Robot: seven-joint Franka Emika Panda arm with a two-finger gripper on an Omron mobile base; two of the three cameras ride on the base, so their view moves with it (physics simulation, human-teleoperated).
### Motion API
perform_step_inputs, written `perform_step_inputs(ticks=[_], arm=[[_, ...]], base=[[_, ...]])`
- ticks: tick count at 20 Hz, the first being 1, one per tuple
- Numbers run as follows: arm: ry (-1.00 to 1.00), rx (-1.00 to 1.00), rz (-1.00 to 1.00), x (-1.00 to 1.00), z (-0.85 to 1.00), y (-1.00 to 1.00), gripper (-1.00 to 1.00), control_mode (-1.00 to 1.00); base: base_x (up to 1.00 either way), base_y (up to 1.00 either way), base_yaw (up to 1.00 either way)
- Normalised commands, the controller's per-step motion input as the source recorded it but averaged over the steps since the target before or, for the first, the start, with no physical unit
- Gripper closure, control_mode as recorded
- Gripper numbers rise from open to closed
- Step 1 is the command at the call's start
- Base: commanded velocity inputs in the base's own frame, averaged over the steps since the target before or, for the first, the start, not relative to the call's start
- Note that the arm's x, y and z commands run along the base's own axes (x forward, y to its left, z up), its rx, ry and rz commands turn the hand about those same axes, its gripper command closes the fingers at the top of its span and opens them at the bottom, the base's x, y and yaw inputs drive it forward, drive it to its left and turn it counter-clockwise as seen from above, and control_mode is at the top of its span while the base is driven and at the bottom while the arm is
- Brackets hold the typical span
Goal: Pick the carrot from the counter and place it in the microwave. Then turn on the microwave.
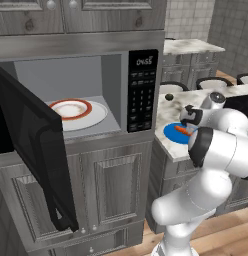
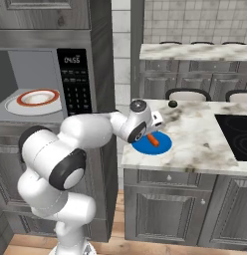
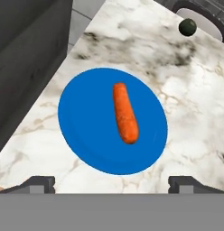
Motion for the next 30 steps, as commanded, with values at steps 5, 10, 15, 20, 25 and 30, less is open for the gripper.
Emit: perform_step_inputs(ticks=[5,10,15,20,25,30], arm=[[-0.01,0.0,0.01,0.05,-0.12,-0.02,-1.0,-1.0],[0.0,0.01,0.01,0.08,-0.09,0.0,-1.0,-1.0],[0.0,0.01,0.01,0.17,-0.05,-0.01,-1.0,-1.0],[0.0,0.02,0.01,0.16,-0.09,-0.05,-1.0,-1.0],[0.0,0.02,0.01,0.14,-0.11,-0.05,-1.0,-1.0],[0.05,0.02,0.01,0.14,-0.08,-0.06,-1.0,-1.0]], base=[[0.0,0.0,0.0],[0.0,0.0,0.0],[0.0,0.0,0.0],[0.0,0.0,0.0],[0.0,0.0,0.0],[0.0,0.0,0.0]])
